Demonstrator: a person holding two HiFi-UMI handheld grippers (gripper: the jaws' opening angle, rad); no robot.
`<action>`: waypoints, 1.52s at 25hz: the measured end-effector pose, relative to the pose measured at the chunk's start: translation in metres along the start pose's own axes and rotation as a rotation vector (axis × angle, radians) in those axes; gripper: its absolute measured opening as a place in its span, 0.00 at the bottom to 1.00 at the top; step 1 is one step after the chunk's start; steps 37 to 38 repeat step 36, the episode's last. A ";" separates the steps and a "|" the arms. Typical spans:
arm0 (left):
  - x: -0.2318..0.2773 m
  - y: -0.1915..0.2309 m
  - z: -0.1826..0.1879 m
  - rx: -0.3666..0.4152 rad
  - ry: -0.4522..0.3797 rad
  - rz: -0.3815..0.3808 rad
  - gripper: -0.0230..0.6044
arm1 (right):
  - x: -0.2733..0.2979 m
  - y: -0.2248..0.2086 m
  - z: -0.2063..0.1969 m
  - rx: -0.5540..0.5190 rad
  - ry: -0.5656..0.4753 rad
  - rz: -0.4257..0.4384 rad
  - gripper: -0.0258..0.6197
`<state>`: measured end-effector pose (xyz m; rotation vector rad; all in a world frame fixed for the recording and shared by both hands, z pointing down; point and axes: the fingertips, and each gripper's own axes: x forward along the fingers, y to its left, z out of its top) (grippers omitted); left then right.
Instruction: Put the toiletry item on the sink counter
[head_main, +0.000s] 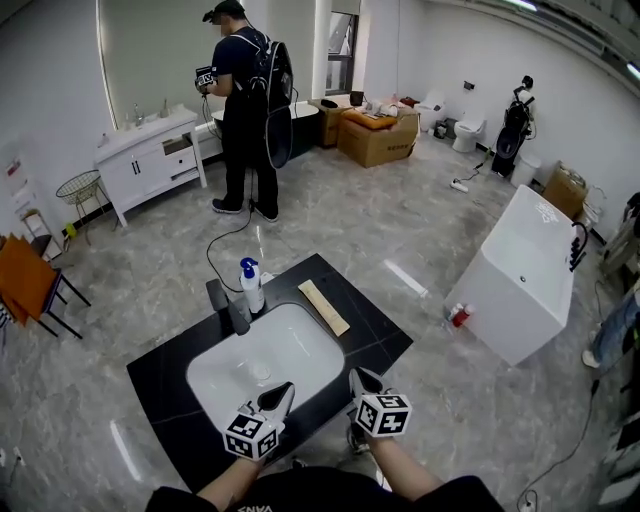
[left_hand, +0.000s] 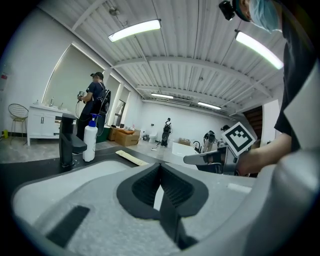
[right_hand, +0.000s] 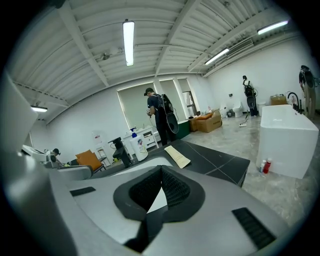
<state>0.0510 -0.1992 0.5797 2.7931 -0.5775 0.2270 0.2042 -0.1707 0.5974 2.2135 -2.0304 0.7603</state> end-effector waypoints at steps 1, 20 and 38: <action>0.000 -0.001 -0.001 0.005 0.003 -0.007 0.05 | -0.002 0.001 -0.001 0.005 -0.007 -0.004 0.04; -0.006 -0.015 -0.011 0.031 0.034 -0.084 0.05 | -0.035 0.000 -0.017 0.069 -0.045 -0.091 0.04; -0.004 -0.021 -0.019 0.020 0.040 -0.078 0.05 | -0.041 -0.012 -0.017 0.044 -0.034 -0.101 0.04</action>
